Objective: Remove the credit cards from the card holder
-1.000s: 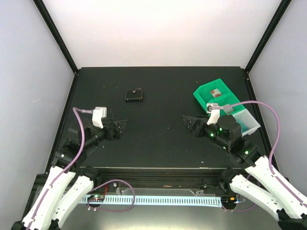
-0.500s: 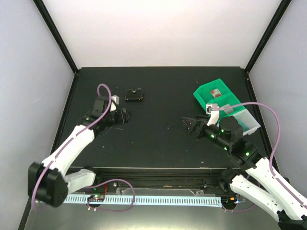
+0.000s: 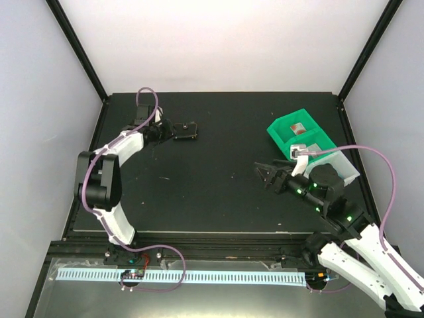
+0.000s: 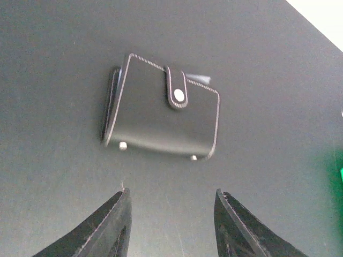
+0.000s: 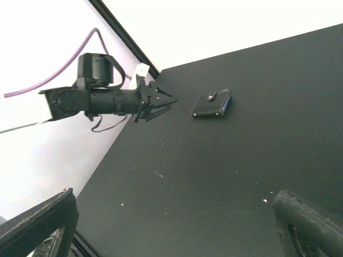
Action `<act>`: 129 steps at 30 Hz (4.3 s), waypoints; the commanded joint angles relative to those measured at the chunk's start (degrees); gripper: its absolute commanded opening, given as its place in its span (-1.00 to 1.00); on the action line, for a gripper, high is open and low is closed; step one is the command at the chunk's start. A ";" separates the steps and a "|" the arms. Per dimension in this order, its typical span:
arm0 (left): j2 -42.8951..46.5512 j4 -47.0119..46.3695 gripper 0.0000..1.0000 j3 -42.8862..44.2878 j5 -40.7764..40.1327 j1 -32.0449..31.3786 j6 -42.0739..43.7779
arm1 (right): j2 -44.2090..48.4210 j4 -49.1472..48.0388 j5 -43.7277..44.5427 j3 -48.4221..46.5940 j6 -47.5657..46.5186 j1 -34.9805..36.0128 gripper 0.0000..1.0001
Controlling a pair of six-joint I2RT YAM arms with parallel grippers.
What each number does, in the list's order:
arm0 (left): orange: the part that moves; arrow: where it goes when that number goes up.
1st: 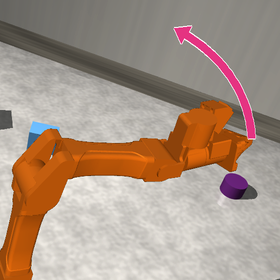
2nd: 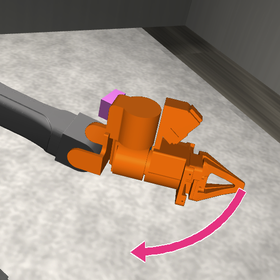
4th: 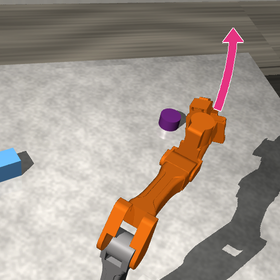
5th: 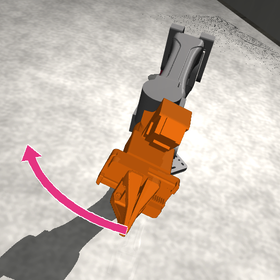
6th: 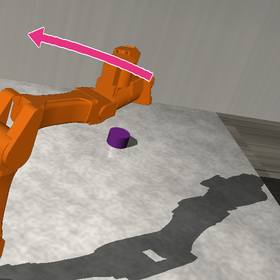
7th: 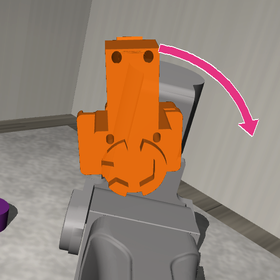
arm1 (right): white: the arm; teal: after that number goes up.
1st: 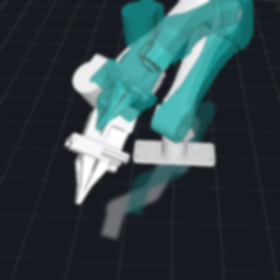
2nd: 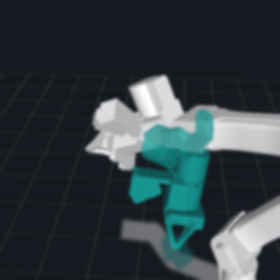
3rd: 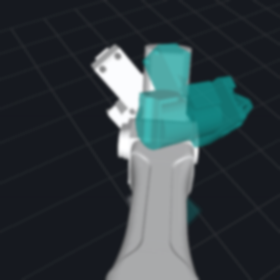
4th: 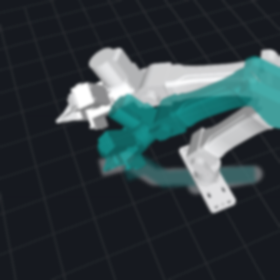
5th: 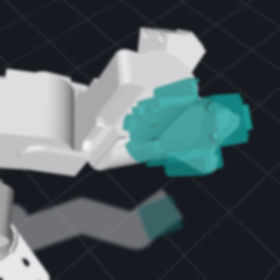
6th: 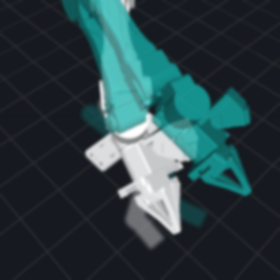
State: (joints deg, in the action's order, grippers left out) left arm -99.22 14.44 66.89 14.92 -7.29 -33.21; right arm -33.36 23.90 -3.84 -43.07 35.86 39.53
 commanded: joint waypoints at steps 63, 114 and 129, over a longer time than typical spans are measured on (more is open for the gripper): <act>-8.31 -5.27 -0.97 -7.31 24.60 0.64 5.95 | 9.63 6.62 3.34 1.15 -1.61 0.46 1.00; 24.93 -12.10 -0.08 -39.23 14.45 -16.79 -1.57 | -61.22 -14.61 -15.73 -3.02 -15.38 2.80 -0.16; 29.75 -20.76 -0.10 -47.18 22.08 -16.88 -4.88 | -49.66 -11.42 -11.37 5.31 -6.67 11.06 -0.28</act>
State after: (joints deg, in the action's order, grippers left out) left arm -70.24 -0.47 20.82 32.95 -24.10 -36.23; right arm -87.24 5.02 -19.29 -35.86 27.07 49.12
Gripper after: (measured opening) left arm 0.452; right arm 0.364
